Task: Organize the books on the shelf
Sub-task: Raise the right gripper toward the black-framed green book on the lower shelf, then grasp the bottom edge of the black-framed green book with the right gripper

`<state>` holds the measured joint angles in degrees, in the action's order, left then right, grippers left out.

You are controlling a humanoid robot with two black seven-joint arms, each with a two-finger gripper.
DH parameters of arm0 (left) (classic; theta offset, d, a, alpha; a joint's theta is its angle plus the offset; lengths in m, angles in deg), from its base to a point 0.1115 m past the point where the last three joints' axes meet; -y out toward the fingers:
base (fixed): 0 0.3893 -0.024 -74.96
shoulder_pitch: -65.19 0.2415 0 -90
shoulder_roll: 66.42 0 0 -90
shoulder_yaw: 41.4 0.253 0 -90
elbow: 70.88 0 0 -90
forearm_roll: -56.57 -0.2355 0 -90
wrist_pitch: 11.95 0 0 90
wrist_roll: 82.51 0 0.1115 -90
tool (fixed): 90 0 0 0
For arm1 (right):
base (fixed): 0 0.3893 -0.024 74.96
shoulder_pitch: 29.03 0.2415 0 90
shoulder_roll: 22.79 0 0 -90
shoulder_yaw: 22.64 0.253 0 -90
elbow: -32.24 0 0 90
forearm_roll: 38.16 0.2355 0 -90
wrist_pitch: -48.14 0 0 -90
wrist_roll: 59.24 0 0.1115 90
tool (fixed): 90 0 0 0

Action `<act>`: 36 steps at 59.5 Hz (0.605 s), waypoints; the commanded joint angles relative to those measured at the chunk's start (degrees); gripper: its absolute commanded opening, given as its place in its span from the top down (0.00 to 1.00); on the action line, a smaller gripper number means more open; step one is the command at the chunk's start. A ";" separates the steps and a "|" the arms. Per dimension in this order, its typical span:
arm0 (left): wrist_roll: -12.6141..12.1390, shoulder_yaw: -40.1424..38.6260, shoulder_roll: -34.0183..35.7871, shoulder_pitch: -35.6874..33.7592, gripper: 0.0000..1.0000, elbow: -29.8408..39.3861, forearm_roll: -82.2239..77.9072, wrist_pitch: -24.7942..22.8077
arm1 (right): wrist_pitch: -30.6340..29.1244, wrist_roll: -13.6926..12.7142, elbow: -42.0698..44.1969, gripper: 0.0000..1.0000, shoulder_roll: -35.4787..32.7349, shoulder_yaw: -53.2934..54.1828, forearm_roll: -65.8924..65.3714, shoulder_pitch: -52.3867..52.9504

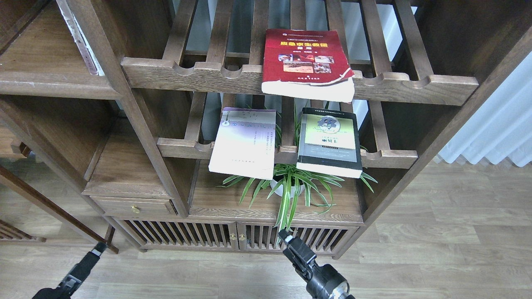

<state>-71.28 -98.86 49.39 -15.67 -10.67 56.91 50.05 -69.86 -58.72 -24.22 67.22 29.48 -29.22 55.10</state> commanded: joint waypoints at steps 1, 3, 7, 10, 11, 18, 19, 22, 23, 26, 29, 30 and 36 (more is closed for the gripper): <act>-0.06 -0.11 -0.05 -1.23 0.00 -1.84 0.02 0.00 | 0.01 0.36 -2.96 0.00 0.00 1.14 1.87 -0.02; 0.02 -0.11 0.04 -1.49 0.00 -2.02 0.02 0.00 | 0.01 0.36 -3.22 0.00 0.00 1.14 1.96 -0.02; 0.11 -0.20 0.21 -1.58 0.00 -2.37 0.11 0.00 | 0.01 0.36 -3.31 0.00 0.00 1.14 1.96 -0.02; 0.20 -0.29 0.21 -1.58 0.00 -2.63 0.11 0.00 | 0.01 0.36 -3.40 0.00 0.00 1.14 1.96 -0.02; 0.20 -0.37 0.30 -1.58 0.00 -2.63 0.11 0.00 | 0.01 0.36 -3.49 0.00 0.00 1.14 1.96 -0.02; 0.29 -1.25 0.30 -1.58 0.00 -3.07 0.11 0.00 | 0.01 0.45 -4.28 0.00 0.00 1.14 2.14 0.07; 0.29 -1.52 0.30 -1.58 0.00 -3.07 0.11 0.00 | 0.01 0.45 -4.63 0.00 0.00 1.23 2.22 0.07; 0.29 -1.87 0.30 -1.49 0.00 -3.07 0.11 0.00 | 0.01 0.45 -5.16 0.00 0.00 1.32 2.75 0.07; 0.37 -2.04 0.30 -1.49 0.00 -3.07 0.11 0.00 | 0.01 0.45 -5.24 0.00 0.00 1.49 3.01 0.16; 0.37 -2.31 0.30 -1.41 0.00 -3.16 0.11 0.00 | 0.01 0.45 -5.42 0.00 0.00 2.28 3.80 0.51; 0.37 -3.01 0.30 -1.49 0.00 -3.51 0.28 0.00 | 0.01 0.45 -5.60 0.00 0.00 4.04 5.03 1.39; 0.37 -3.27 0.30 -1.49 0.00 -3.69 0.28 0.00 | 0.01 0.45 -5.60 0.00 0.00 4.74 5.30 1.74; 0.37 -3.80 0.30 -1.58 0.00 -3.78 0.54 0.00 | 0.01 0.45 -5.60 0.00 0.00 6.24 5.83 3.14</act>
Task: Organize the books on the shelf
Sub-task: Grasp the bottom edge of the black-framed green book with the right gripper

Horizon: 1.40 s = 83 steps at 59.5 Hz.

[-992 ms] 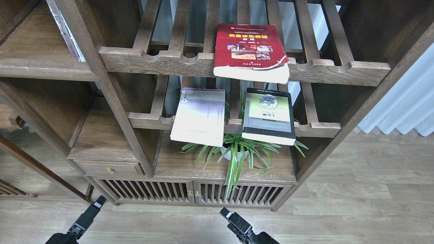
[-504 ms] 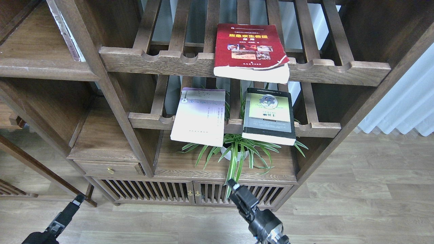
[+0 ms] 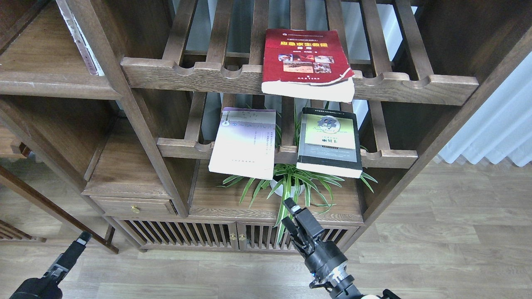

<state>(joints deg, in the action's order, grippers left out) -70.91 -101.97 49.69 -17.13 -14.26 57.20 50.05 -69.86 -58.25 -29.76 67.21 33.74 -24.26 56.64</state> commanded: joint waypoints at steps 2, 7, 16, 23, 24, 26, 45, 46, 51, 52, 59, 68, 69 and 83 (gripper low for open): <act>0.00 -0.78 0.00 -0.12 0.00 -0.19 0.26 0.00 | 0.00 -0.02 0.03 0.00 0.00 2.32 0.96 2.04; 0.00 -0.96 -0.09 -0.21 0.00 -0.10 0.34 0.00 | 0.00 -0.02 0.38 0.00 0.00 3.20 1.05 3.18; 0.00 -1.13 0.00 -0.47 0.00 -0.19 0.34 0.00 | 0.00 -0.02 0.65 0.00 0.00 3.99 1.57 4.33; 0.00 -1.66 0.00 -0.56 0.00 -0.19 0.34 0.00 | 0.00 -0.02 0.73 0.00 0.00 4.17 2.19 4.94; 0.00 -1.83 0.09 -0.56 0.00 -0.19 0.34 0.00 | 0.00 -0.02 0.82 0.00 0.00 4.52 2.19 5.12; 0.00 -2.01 0.09 -0.56 0.00 -0.19 0.34 0.00 | 0.00 -0.02 1.00 0.00 0.00 5.04 2.19 5.47; 0.00 -3.06 0.79 -0.56 0.00 -0.19 0.34 0.00 | 0.00 -0.02 2.67 0.00 0.00 7.33 2.89 7.75; 0.00 -3.15 0.79 -0.56 0.00 -0.19 0.34 0.00 | 0.00 -0.02 2.84 0.00 0.00 7.42 2.89 7.84; 0.00 -3.33 0.88 -0.56 0.00 -0.19 0.34 0.00 | 0.00 -0.02 3.37 0.00 0.00 7.42 2.89 7.93; 0.00 -3.33 0.88 -0.56 0.00 -0.19 0.34 0.00 | 0.00 -0.02 3.46 0.00 0.00 7.42 2.89 8.02; 0.00 -3.59 1.05 -0.56 0.00 -0.19 0.34 0.00 | 0.00 -0.02 4.16 0.01 0.00 8.47 2.98 8.19; 0.00 -3.77 1.32 -0.65 0.00 -0.19 0.34 0.00 | 0.00 -0.11 4.16 0.10 0.00 10.58 3.07 8.46; 0.00 -3.77 1.32 -0.65 0.00 -0.19 0.34 0.00 | 0.00 -0.11 4.07 0.11 0.00 10.76 3.15 8.46; 0.00 -3.86 1.41 -1.00 0.00 -0.19 0.34 0.00 | 0.00 -0.55 3.99 0.28 0.00 11.29 3.33 8.28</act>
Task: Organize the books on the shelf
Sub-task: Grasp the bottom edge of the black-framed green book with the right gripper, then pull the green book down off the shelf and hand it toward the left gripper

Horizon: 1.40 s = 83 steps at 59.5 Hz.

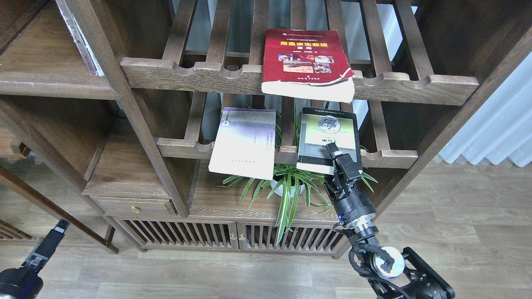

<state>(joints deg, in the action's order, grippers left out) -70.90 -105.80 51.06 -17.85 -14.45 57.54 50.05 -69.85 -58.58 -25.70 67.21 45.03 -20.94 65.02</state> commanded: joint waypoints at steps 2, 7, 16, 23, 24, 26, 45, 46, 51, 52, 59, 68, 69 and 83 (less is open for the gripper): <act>0.00 -0.02 0.12 -0.27 0.00 0.00 0.00 0.00 | 0.00 -0.22 -0.07 0.30 0.00 0.01 0.01 -0.19; 0.00 -0.02 0.39 -0.54 0.00 -0.09 0.00 0.00 | 0.00 -0.40 0.02 0.33 0.00 0.01 -0.17 -0.19; 0.00 -0.64 1.09 -0.98 0.00 -0.09 0.00 0.00 | 0.00 -0.58 0.02 0.39 0.00 0.09 0.01 -0.19; 0.00 -0.90 1.09 -0.98 0.00 0.00 0.00 0.00 | 0.00 -0.66 0.02 0.49 0.00 0.01 0.01 -0.19; 0.00 -0.90 1.09 -0.98 0.00 0.00 0.00 0.00 | 0.00 -0.66 0.02 0.50 0.00 0.01 0.01 -0.19; 0.00 -0.90 1.09 -1.06 0.00 0.00 0.00 0.00 | 0.00 -0.75 0.02 0.55 0.00 0.01 0.10 -0.19; 0.00 -0.90 1.09 -1.15 0.00 0.00 0.00 0.00 | 0.00 -3.38 0.11 0.95 0.00 0.09 4.57 -0.19; 0.00 -0.90 1.09 -1.15 0.00 0.00 0.00 0.00 | 0.00 -3.56 0.11 0.95 0.00 0.09 4.84 -0.19; 0.00 -0.90 1.09 -1.33 0.00 0.00 0.00 0.00 | 0.00 -4.18 0.02 0.95 0.00 -0.26 5.28 -0.36; 0.00 -0.90 1.09 -1.33 0.00 -0.09 0.00 0.00 | 0.00 -4.18 0.02 0.95 0.00 -0.26 5.28 -0.36; 0.09 -0.82 1.09 -1.33 0.00 0.00 0.00 0.00 | 0.00 -4.53 -0.59 0.95 0.00 -0.52 5.37 -1.15; 0.17 -0.82 0.56 -1.94 0.00 0.00 0.00 0.00 | 0.00 -6.20 -3.58 0.95 0.00 -1.57 5.46 -5.54; 0.17 -0.82 0.56 -2.03 0.00 0.00 0.00 0.00 | 0.00 -6.37 -3.84 0.95 0.00 -1.75 5.46 -5.98; 0.17 -0.82 -0.84 -2.12 0.00 -0.26 0.00 0.00 | 0.00 -6.55 -8.15 0.95 0.00 -2.28 6.25 -13.45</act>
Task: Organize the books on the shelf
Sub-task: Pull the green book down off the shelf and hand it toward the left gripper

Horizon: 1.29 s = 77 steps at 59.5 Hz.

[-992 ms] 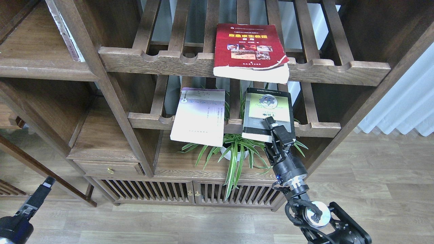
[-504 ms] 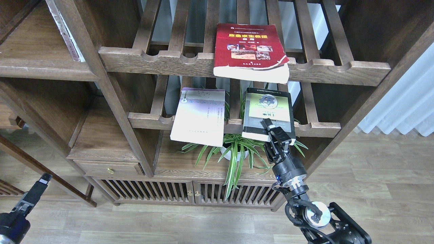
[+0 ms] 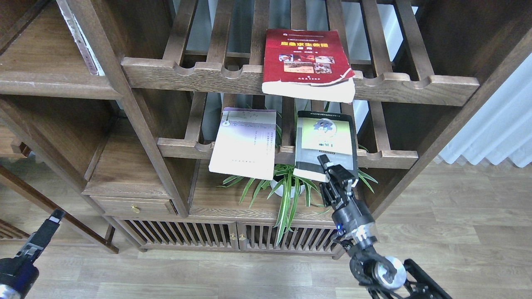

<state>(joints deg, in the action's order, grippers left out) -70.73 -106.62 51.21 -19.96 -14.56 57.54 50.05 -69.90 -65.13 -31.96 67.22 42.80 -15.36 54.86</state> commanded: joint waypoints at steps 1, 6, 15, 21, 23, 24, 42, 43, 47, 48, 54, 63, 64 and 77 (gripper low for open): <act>0.00 0.00 -1.09 -0.01 0.00 -0.07 0.00 0.00 | 0.04 0.01 -2.07 0.95 -0.01 -0.05 0.67 -3.64; 0.00 0.00 -1.53 -0.19 0.00 -0.16 0.00 0.00 | 0.04 0.01 -2.78 0.95 -0.01 -0.32 0.76 -5.93; -0.09 0.26 -4.16 -1.60 0.00 -0.33 -0.09 0.00 | 0.04 0.01 -2.95 0.95 -0.01 -2.95 0.76 -9.09; -0.18 2.28 -4.69 -1.51 0.00 -0.24 -0.09 0.00 | 0.04 -0.08 -2.87 0.95 -0.01 -5.15 0.76 -11.03; -0.18 3.16 -5.04 -1.51 0.00 -0.24 -0.18 0.00 | 0.04 -0.08 -2.87 0.95 -0.01 -5.85 0.76 -11.46; -0.18 3.60 -5.04 -1.51 0.00 -0.24 -0.18 0.00 | 0.04 -0.08 -2.87 0.95 -0.01 -6.12 0.76 -11.64; -0.88 11.60 -6.36 -1.24 0.00 -0.07 0.00 0.00 | 0.04 -1.49 -1.55 0.94 -0.01 -11.04 0.59 -11.03; -0.88 11.78 -6.45 -1.33 0.00 -0.07 0.00 0.00 | 0.04 -1.57 -1.37 0.94 -0.01 -11.39 0.59 -10.94; -1.06 12.39 -6.71 -1.51 0.00 0.11 0.00 0.00 | 0.04 -2.45 -0.06 0.93 -0.01 -12.53 0.59 -10.07; -1.15 12.39 -6.97 -1.68 0.00 0.19 0.00 0.00 | 0.04 -2.98 0.38 0.92 -0.01 -12.88 0.59 -9.63; -1.23 12.39 -9.17 -2.21 0.00 0.63 0.00 0.00 | 0.04 -6.40 2.58 0.90 -0.01 -14.47 0.59 -8.22; -0.97 12.48 -11.19 -2.30 0.00 1.16 0.26 0.00 | 0.04 -11.24 6.97 0.90 -0.01 -17.80 0.50 -5.32; -0.97 12.48 -11.28 -2.30 0.00 1.25 0.44 0.00 | 0.04 -11.42 7.41 0.90 -0.01 -17.98 0.50 -5.05; -0.44 16.87 -12.78 -2.12 0.00 2.57 3.69 0.00 | 0.04 -12.03 9.17 0.91 -0.01 -19.74 0.59 -2.15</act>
<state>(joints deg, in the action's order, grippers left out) -71.57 -93.12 39.21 -22.05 -12.64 59.61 50.05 -69.84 -76.67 -23.18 67.21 24.05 -14.82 51.33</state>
